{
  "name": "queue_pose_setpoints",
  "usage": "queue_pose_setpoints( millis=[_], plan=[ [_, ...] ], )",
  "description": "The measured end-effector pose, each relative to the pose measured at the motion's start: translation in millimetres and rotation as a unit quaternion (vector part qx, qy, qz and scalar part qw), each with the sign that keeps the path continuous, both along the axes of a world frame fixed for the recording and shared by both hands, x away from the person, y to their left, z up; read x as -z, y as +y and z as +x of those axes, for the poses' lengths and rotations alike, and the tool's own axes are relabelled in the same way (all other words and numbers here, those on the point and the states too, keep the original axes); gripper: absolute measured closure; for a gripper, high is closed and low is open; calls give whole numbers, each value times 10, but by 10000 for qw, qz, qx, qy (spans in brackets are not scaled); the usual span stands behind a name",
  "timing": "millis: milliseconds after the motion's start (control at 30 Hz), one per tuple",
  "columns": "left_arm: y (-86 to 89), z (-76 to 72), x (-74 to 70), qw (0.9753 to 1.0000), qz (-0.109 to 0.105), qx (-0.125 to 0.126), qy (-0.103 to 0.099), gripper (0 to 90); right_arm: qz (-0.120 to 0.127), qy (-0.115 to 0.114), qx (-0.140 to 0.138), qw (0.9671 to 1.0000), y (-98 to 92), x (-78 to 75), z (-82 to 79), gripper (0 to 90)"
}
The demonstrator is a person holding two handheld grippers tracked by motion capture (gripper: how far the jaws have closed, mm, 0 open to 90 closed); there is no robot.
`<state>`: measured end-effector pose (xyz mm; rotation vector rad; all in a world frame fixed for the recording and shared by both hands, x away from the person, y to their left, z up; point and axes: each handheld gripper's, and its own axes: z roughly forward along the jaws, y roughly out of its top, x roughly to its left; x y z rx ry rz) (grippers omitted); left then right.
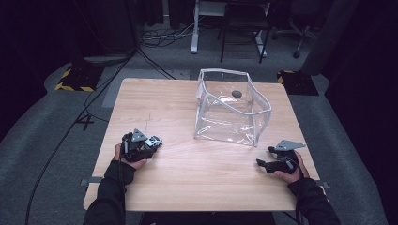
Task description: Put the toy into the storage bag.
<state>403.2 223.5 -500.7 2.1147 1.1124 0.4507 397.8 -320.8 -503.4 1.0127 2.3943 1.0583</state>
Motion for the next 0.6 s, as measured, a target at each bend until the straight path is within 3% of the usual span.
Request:
queue_pose_setpoints(
  millis=[100, 267, 367, 600],
  plan=[
    [3, -6, -6, 10000, -52, 21, 39, 468, 1, 15, 34, 10000, 4, -2, -10, 181],
    [24, 4, -31, 9989, -427, -169, -134, 469, 7, -3, 19, 10000, -1, 1, -27, 182],
    [31, 4, -73, 9968, -714, -214, -276, 469, 3, 3, -4, 10000, -4, 0, -24, 181],
    [11, -9, -180, 9960, -748, -69, -488, 470, -1, 7, -22, 10000, -5, 0, -20, 181]
  ],
)
